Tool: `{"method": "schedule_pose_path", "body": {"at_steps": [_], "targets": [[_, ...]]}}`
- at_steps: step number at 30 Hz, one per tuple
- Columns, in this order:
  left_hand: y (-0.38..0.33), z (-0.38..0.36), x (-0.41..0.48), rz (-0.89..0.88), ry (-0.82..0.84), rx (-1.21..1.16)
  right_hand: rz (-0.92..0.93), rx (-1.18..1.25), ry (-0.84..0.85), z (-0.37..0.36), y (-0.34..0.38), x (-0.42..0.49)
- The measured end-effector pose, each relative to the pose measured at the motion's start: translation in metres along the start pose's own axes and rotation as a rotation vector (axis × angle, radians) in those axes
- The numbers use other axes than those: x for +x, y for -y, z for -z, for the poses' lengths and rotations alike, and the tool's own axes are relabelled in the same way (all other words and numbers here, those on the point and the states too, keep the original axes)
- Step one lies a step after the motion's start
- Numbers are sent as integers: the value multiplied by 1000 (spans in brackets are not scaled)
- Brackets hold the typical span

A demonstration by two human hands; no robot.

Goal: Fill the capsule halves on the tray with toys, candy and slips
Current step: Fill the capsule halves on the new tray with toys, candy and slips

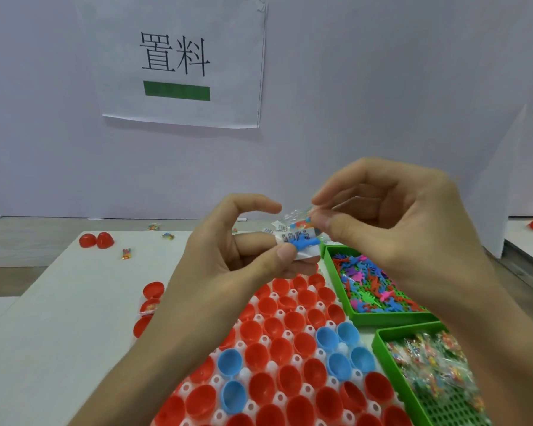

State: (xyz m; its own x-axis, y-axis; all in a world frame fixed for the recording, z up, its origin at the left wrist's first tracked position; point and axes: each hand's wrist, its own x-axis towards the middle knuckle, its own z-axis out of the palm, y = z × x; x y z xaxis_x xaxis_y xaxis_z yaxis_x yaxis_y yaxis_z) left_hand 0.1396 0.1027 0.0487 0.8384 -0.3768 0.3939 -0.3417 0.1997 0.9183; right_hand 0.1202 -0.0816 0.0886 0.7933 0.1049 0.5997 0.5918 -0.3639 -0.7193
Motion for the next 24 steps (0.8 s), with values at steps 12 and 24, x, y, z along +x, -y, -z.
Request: {"method": "schedule_pose_path", "body": {"at_steps": [12, 24], "targets": [[7, 3, 2, 9, 11, 20, 24, -85, -217, 3, -7, 2], [6, 3, 1, -111, -77, 131, -18, 14, 45, -15, -8, -2]]}}
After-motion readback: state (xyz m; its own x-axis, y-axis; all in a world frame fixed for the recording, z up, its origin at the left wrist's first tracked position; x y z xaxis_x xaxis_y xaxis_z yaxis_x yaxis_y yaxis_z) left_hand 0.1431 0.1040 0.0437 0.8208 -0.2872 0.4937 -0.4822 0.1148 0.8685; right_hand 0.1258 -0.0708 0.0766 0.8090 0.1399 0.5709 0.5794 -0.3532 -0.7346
